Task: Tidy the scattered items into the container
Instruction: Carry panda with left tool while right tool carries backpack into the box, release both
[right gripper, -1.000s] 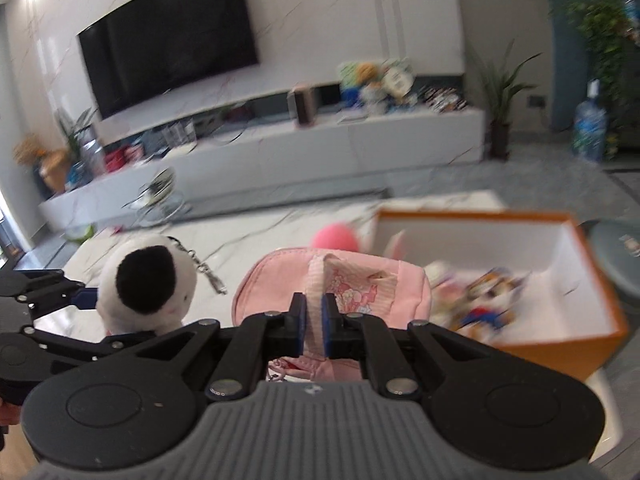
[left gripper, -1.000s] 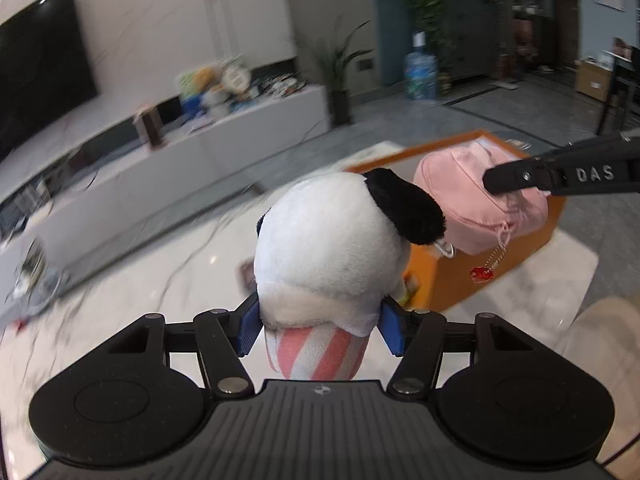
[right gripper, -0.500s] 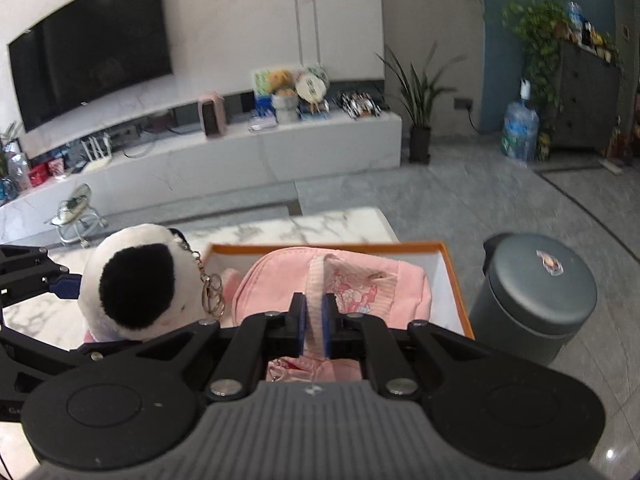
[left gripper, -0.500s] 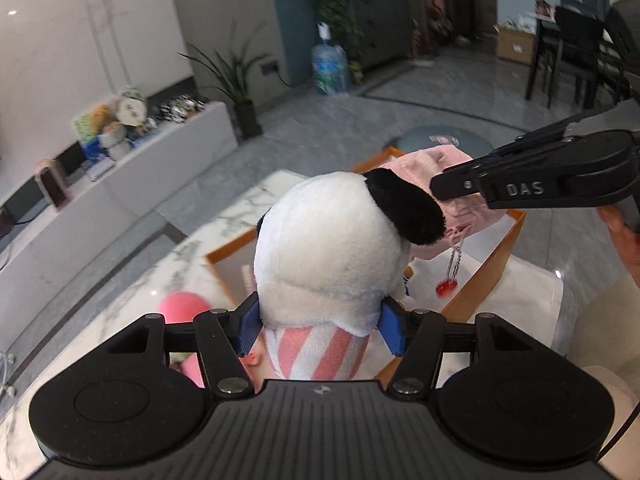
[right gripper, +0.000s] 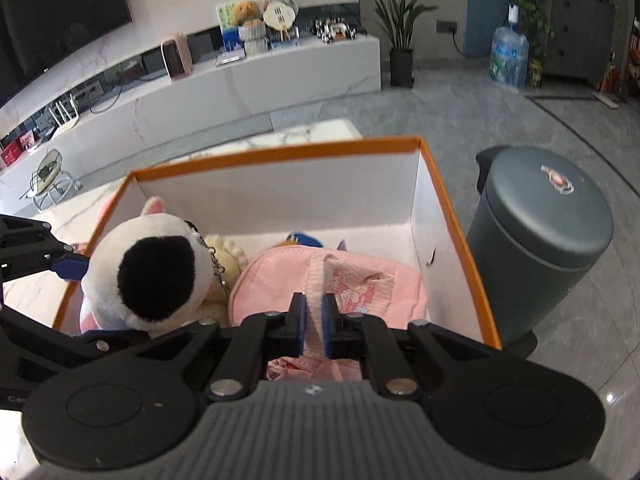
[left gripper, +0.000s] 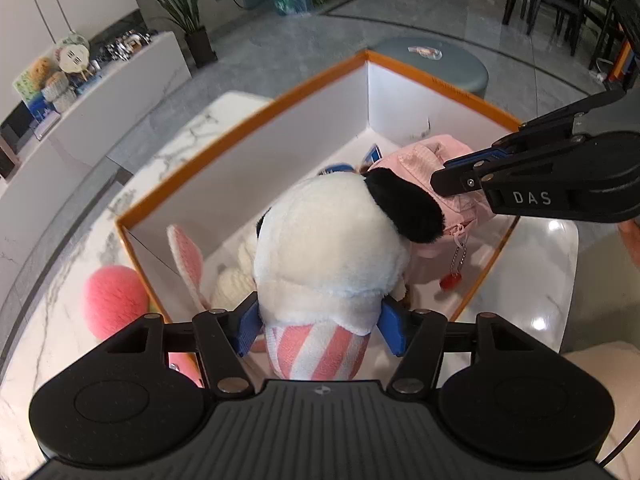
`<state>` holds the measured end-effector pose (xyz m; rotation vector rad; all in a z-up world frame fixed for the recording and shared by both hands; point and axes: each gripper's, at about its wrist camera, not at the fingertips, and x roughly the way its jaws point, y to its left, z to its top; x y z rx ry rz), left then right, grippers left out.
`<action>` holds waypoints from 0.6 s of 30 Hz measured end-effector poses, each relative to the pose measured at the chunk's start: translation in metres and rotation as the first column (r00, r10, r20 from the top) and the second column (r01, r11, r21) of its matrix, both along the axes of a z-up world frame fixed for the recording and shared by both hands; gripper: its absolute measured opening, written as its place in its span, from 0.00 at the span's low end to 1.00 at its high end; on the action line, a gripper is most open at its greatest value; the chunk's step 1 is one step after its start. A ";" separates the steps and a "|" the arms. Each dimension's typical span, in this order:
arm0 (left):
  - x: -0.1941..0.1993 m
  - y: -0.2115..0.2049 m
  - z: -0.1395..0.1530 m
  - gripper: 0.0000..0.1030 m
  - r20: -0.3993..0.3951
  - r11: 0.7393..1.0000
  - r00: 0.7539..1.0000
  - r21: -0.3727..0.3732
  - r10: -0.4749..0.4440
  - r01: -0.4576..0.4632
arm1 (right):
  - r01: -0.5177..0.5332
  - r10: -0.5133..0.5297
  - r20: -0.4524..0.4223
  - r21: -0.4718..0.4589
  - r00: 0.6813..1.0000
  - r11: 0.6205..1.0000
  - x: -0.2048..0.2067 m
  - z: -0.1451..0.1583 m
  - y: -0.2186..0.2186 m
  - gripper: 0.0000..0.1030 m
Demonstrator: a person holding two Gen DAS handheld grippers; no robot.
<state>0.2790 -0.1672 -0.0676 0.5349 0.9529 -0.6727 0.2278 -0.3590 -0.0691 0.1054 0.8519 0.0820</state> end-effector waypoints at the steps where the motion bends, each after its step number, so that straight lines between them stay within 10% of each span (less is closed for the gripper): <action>1: 0.000 0.000 -0.001 0.69 0.000 1.000 1.000 0.004 -0.002 0.002 | 0.000 0.000 -0.011 0.009 1.000 1.000 0.000 -0.002 -0.001 0.09; 18: -0.024 0.005 0.026 0.73 0.048 0.999 0.998 -0.041 -0.031 0.033 | 0.005 -0.005 -0.040 0.005 0.999 1.000 -0.013 0.004 -0.002 0.30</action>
